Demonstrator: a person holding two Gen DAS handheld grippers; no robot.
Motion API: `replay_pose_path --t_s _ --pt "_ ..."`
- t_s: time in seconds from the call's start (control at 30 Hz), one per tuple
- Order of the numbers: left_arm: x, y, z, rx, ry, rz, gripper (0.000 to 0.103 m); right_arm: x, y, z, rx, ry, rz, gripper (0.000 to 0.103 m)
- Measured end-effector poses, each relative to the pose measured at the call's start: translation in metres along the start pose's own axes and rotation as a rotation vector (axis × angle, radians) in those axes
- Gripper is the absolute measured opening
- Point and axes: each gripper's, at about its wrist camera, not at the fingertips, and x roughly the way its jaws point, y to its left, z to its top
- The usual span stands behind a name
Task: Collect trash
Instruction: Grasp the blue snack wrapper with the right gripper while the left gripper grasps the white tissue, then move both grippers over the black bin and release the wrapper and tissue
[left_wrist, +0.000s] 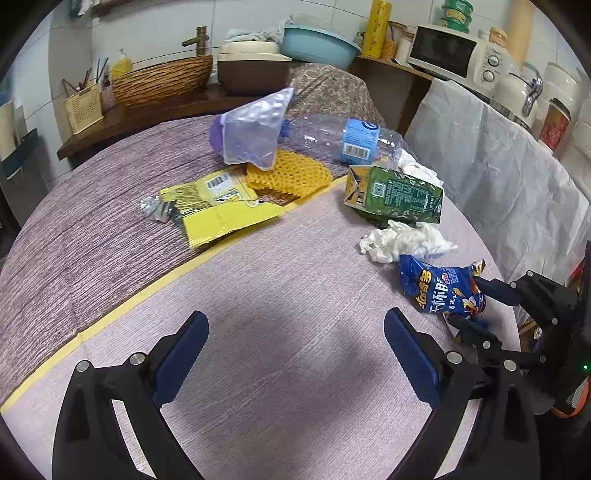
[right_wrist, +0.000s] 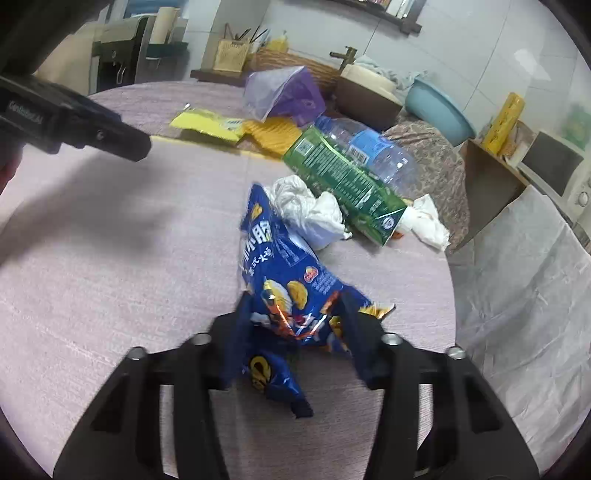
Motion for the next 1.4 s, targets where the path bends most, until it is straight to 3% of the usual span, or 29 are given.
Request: replay_pose_path --t_s 0.27,0.63,0.83,0.93,1.0,1.07,1.1,1.4 --pt "0.010 -0.019 0.012 0.018 -0.015 -0.030 0.095 -0.021 -0.012 -0.011 0.042 -0.053 0.037 0.012" --pt "0.041 -0.063 0.023 0.086 0.020 -0.078 0.091 -0.066 -0.062 -0.039 0.290 -0.150 0.030 0.009" --pt "0.059 -0.089 0.029 0.110 0.036 -0.083 0.088 -0.078 -0.076 -0.050 0.356 -0.176 0.018 0.009" --pt "0.069 -0.098 0.031 0.125 0.050 -0.061 0.078 -0.078 -0.080 -0.055 0.371 -0.175 0.021 0.009" --pt "0.077 -0.099 0.030 0.117 0.072 -0.054 0.063 -0.078 -0.080 -0.057 0.377 -0.177 0.027 0.009" --pt "0.080 -0.101 0.028 0.123 0.064 -0.026 0.057 -0.079 -0.081 -0.060 0.385 -0.181 0.029 0.009" --pt "0.080 -0.103 0.027 0.134 0.054 -0.014 0.049 -0.078 -0.081 -0.061 0.391 -0.181 0.030 0.009" --pt "0.068 -0.101 0.024 0.121 0.034 -0.039 0.040 -0.076 -0.103 -0.077 0.504 -0.189 0.074 0.009"
